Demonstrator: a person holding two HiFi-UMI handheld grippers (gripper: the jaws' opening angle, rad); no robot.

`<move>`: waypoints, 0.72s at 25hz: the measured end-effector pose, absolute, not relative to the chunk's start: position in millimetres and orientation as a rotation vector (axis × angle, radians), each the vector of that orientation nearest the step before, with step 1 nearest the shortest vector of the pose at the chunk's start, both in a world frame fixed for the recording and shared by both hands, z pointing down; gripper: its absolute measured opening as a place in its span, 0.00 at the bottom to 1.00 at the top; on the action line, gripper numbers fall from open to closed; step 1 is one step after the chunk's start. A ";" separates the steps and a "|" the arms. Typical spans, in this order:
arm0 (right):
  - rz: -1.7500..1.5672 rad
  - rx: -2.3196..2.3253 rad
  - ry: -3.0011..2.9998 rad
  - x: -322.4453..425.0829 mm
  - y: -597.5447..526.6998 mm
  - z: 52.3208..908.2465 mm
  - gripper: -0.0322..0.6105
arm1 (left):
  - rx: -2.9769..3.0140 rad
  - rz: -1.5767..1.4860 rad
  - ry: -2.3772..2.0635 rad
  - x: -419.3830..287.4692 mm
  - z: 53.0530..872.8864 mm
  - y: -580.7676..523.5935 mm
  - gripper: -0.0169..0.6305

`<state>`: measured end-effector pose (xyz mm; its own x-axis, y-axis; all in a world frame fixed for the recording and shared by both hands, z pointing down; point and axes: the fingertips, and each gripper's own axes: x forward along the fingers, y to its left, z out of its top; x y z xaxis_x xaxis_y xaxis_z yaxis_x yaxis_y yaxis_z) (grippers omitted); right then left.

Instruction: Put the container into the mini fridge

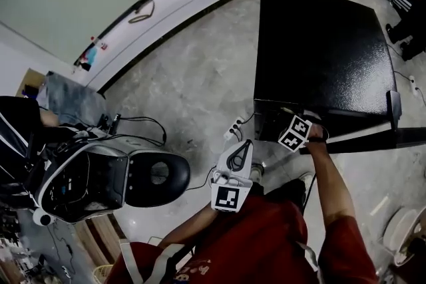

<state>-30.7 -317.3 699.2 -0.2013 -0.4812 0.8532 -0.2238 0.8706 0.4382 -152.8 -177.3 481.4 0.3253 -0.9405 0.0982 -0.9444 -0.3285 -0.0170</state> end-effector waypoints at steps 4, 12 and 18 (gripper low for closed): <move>-0.263 0.572 -1.799 -27.2 -307.3 686.6 0.33 | 2.541 0.130 -1.765 -149.3 480.8 -179.5 0.03; -0.244 0.707 -1.875 -16.8 -279.3 646.7 0.33 | 2.570 0.127 -1.725 -138.9 482.7 -182.6 0.03; -0.163 0.834 -1.954 13.6 -206.8 623.0 0.33 | 2.583 0.114 -1.712 -112.7 481.7 -149.8 0.03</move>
